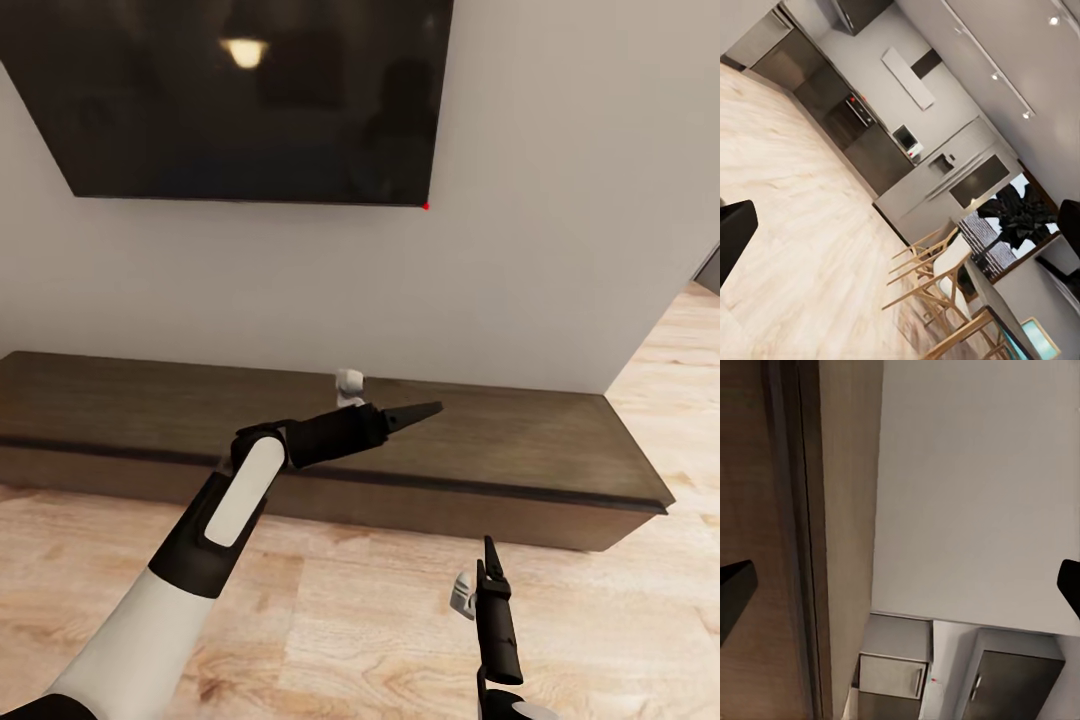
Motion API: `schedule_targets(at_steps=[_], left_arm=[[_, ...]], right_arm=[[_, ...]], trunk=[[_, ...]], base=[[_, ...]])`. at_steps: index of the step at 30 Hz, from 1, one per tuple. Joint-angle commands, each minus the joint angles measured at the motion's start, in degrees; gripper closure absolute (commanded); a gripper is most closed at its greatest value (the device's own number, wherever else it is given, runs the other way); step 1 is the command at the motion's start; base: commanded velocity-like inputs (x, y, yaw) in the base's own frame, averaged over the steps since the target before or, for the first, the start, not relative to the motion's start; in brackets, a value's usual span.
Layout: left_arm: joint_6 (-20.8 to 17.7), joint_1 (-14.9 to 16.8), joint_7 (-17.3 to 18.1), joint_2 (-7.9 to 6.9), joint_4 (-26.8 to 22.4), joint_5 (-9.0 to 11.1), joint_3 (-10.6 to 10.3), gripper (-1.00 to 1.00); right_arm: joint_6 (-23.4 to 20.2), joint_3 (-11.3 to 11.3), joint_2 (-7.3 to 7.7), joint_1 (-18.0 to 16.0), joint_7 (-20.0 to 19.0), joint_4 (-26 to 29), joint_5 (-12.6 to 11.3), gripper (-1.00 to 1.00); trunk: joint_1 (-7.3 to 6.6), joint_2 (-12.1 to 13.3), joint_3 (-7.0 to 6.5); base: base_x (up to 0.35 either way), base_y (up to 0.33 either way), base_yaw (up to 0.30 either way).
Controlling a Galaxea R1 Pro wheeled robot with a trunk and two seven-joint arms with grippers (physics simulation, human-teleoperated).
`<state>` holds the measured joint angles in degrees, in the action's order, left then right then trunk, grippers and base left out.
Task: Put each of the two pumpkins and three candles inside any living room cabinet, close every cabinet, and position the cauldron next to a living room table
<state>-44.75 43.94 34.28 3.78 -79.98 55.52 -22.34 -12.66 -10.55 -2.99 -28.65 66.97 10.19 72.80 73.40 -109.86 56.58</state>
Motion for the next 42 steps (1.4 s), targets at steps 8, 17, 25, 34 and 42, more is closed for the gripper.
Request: schedule_targets(at_steps=[8, 17, 25, 34, 42], left_arm=[[0.02, 0.0, 0.0, 0.0, 0.0, 0.02, -0.15, -1.0], [0.02, 0.0, 0.07, 0.0, 0.0, 0.02, -0.16, -1.0], [0.02, 0.0, 0.09, 0.0, -0.04, 0.02, -0.35, -1.0], [0.02, 0.0, 0.09, 0.02, -0.01, 0.02, -0.42, -1.0], [0.02, 0.0, 0.09, 0.09, -0.02, 0.02, -0.61, -1.0]], right_arm=[[-0.08, 0.0, 0.0, 0.0, 0.19, 0.02, -0.44, -1.0], [-0.17, 0.0, -0.08, 0.0, 0.33, 0.09, -0.55, -1.0], [-0.18, 0.0, 0.0, 0.0, 0.35, 0.09, -0.55, -1.0], [-0.18, 0.05, 0.06, 0.0, 0.35, 0.09, -0.55, -1.0], [-0.18, 0.12, 0.1, 0.0, 0.35, 0.09, -0.55, -1.0]], trunk=[[1.76, -3.22, 1.44], [3.74, -6.83, 3.06], [5.5, -10.04, 4.49], [7.47, -13.65, 6.11], [9.23, -16.86, 7.55]], base=[[0.0, 0.0, 0.0], [0.0, 0.0, 0.0], [0.0, 0.0, 0.0], [0.0, 0.0, 0.0], [0.0, 0.0, 0.0]])
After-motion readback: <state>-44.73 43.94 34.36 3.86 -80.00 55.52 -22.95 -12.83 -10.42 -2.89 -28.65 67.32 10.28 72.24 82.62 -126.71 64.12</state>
